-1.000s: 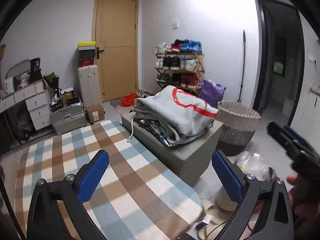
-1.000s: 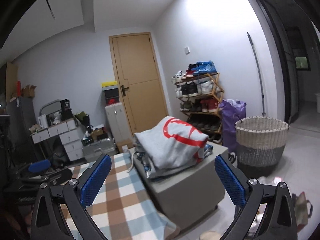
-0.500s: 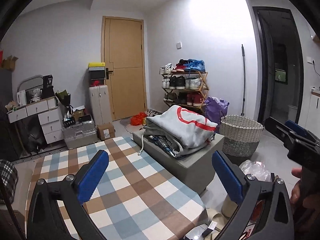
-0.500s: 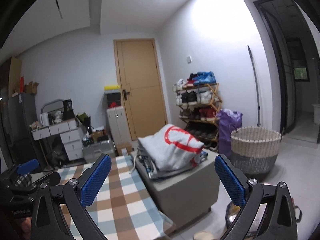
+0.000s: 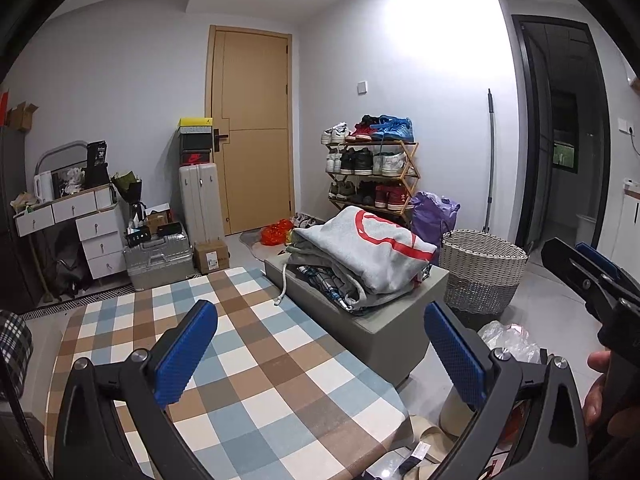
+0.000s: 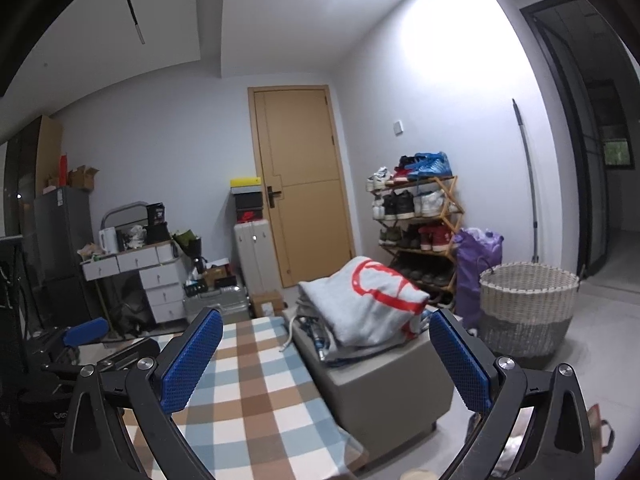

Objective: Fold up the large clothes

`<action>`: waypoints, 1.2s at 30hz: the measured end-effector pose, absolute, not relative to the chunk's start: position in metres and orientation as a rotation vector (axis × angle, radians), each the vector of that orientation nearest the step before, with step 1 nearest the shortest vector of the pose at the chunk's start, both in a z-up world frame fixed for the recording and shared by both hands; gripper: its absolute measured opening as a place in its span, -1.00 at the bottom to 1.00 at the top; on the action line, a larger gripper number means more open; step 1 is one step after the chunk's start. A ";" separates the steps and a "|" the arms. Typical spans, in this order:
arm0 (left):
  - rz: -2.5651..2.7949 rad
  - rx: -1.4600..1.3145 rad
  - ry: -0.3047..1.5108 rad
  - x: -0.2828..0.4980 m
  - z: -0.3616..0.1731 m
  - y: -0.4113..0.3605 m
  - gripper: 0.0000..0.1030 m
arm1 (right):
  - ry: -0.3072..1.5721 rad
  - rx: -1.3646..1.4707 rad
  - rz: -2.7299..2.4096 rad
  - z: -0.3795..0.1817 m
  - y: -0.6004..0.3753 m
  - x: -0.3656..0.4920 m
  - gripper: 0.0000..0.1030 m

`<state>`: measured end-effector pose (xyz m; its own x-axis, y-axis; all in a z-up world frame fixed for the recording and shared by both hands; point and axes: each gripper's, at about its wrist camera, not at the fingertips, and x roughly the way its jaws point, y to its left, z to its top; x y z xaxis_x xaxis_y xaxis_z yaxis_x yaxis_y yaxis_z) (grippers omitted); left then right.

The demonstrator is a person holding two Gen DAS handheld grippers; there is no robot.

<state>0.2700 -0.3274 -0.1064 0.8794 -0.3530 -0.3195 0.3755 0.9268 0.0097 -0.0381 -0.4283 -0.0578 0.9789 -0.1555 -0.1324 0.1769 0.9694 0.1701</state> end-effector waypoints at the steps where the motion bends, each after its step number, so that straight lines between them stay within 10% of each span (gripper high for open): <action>1: -0.380 0.073 0.318 0.269 -0.105 -0.326 0.96 | 0.119 0.185 -0.165 -0.058 -0.428 -0.038 1.00; 36: -0.404 0.071 0.310 0.258 -0.091 -0.319 0.96 | 0.133 0.231 -0.132 -0.066 -0.431 -0.036 1.00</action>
